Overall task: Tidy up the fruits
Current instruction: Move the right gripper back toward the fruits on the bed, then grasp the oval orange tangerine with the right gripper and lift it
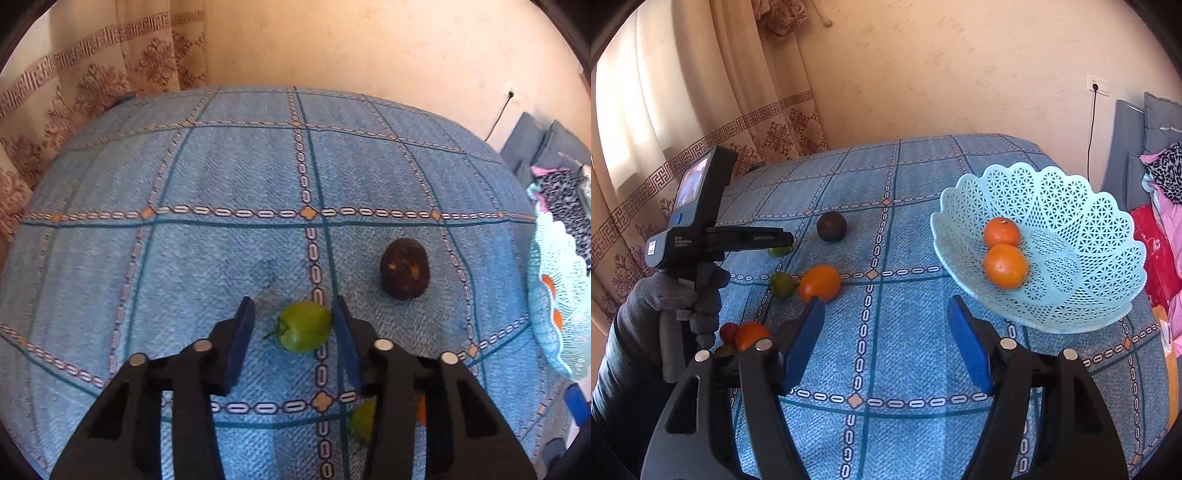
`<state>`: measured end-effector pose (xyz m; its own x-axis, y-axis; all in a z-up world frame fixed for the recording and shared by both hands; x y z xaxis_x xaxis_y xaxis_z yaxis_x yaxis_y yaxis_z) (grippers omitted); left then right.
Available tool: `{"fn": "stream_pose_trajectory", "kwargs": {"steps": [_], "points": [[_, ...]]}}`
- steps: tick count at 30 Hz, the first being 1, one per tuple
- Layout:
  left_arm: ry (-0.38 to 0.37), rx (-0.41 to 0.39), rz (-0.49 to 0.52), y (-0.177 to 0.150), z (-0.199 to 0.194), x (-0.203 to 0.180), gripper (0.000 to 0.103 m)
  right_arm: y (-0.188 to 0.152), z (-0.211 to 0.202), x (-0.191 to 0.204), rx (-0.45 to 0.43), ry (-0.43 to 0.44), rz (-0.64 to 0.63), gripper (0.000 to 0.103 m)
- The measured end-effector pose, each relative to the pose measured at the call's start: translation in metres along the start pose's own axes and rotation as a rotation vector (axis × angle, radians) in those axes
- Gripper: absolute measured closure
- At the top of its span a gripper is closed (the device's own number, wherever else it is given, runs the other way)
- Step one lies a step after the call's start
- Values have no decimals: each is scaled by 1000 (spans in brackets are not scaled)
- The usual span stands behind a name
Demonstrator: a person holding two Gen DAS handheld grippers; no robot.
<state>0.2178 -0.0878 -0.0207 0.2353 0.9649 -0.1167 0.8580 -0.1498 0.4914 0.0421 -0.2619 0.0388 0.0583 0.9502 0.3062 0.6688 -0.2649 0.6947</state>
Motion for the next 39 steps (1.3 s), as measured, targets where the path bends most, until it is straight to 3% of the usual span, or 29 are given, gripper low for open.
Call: {"fn": "stream_pose_trajectory", "kwargs": {"steps": [6, 12, 19, 26, 28, 37, 39], "points": [[-36, -20, 2, -3, -4, 1, 69, -1, 13, 11, 33, 7, -21, 32], [-53, -96, -3, -3, -35, -2, 70, 2, 27, 23, 61, 17, -47, 32], [-32, -194, -2, 1, -73, -2, 70, 8, 58, 35, 118, 49, -67, 32], [-32, -221, -6, 2, -84, 3, 70, 11, 89, 50, 183, 89, -116, 33], [-31, -220, -7, 2, -84, 2, 70, 11, 96, 55, 192, 93, -137, 34], [-34, -224, -9, 1, -83, 4, 70, 12, 116, 65, 211, 92, -168, 59], [-34, -223, -8, 1, -83, 4, 70, 11, 116, 65, 209, 88, -171, 59]]}}
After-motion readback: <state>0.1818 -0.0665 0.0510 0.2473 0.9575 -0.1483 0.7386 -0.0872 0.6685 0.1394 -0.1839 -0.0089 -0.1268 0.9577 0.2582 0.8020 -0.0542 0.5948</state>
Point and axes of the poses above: each gripper's, at about its wrist camera, not at the fingertips, and z roughly the way its jaws point, x to its left, y to its top, the point moved 5 cm from there along z, roughly the way its jaws point, and after that the axes turned 3 degrees about x, right-handed, at the moved point
